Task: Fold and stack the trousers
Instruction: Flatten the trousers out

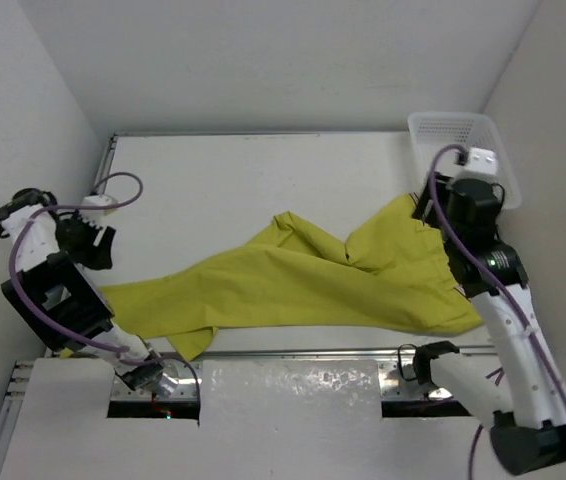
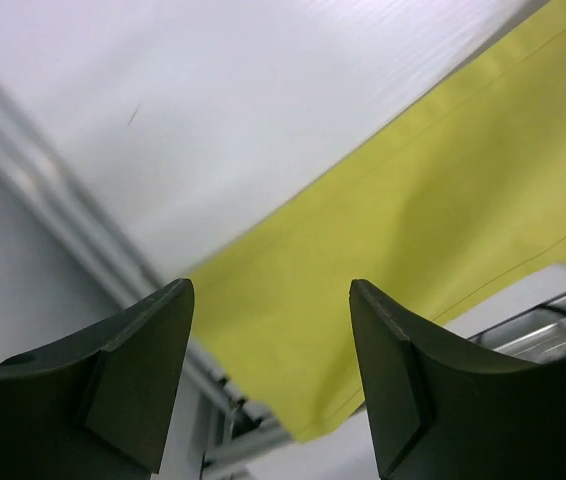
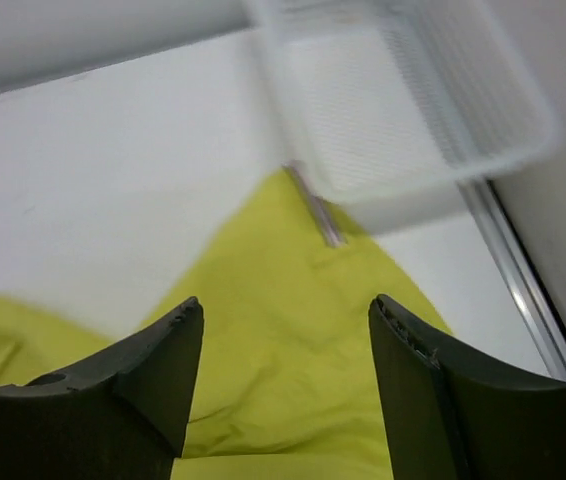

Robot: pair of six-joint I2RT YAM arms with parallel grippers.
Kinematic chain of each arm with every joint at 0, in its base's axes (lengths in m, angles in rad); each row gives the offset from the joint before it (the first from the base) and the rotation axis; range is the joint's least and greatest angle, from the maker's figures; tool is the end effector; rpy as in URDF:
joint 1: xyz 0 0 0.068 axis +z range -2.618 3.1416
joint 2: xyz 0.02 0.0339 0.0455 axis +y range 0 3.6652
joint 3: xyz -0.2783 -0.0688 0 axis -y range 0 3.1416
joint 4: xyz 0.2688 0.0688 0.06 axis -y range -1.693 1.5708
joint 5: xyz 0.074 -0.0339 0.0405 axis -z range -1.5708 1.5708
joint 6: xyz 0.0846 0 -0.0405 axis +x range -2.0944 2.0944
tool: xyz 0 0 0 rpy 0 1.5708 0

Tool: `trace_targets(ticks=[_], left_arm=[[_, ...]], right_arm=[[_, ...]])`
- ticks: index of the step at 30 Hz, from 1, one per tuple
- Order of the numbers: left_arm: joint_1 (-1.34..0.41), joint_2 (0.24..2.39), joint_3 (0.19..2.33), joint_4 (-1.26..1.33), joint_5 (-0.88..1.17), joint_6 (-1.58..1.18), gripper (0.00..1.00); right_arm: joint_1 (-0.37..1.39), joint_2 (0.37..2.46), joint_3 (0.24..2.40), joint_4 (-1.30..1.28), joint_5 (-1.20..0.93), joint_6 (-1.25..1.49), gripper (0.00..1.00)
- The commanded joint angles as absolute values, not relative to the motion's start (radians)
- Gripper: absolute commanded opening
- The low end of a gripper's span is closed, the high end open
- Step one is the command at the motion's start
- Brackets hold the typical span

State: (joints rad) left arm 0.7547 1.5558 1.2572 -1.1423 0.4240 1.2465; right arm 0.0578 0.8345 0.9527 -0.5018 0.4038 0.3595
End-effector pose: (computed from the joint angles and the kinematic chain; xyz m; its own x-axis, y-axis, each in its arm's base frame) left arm 0.2496 0.1870 0.2202 -0.7852 0.4475 -0.4280 0.4981 0.8671 -0.0072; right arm 0.2353 -0.0197 0.3542 -0.2405 0.3101 -0.9198 0.4222 0.8867 0.1886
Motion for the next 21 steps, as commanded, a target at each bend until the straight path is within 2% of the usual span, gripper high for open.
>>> trace_targets(ticks=[1,3,4,6,7,9,14,17,19,21], left_arm=[[0.622,1.542,1.292,-1.147,0.469,1.072,0.61],[0.566,1.54,1.284,-1.169,0.475,1.049,0.62],[0.519,1.534,1.263,-1.175,0.482,1.046,0.63],[0.471,1.505,1.215,-1.19,0.512,1.035,0.66],[0.447,1.494,1.194,-1.187,0.518,1.022,0.67],[0.362,1.465,1.145,-1.137,0.5,0.955,0.7],[0.259,1.466,0.982,-1.016,0.411,0.864,0.7],[0.249,1.466,0.936,-0.999,0.368,0.853,0.66],[0.245,1.468,0.907,-1.005,0.357,0.865,0.6],[0.244,1.47,0.875,-1.014,0.354,0.882,0.48]], right_arm=[[0.345,1.022,1.066,-0.419,0.372,0.235,0.65],[0.423,1.153,1.165,-0.41,0.324,0.164,0.7],[0.448,1.301,1.211,-0.428,0.195,0.132,0.71],[0.456,1.537,1.364,-0.46,0.065,0.12,0.81],[0.463,1.613,1.423,-0.481,0.019,0.101,0.82],[0.492,1.757,1.58,-0.549,-0.081,0.066,0.97],[0.512,2.143,1.836,-0.645,-0.222,0.026,0.98],[0.52,2.28,1.977,-0.707,-0.294,0.023,0.98],[0.526,2.301,1.968,-0.678,-0.317,0.029,0.97],[0.537,2.306,1.907,-0.646,-0.354,0.032,0.95]])
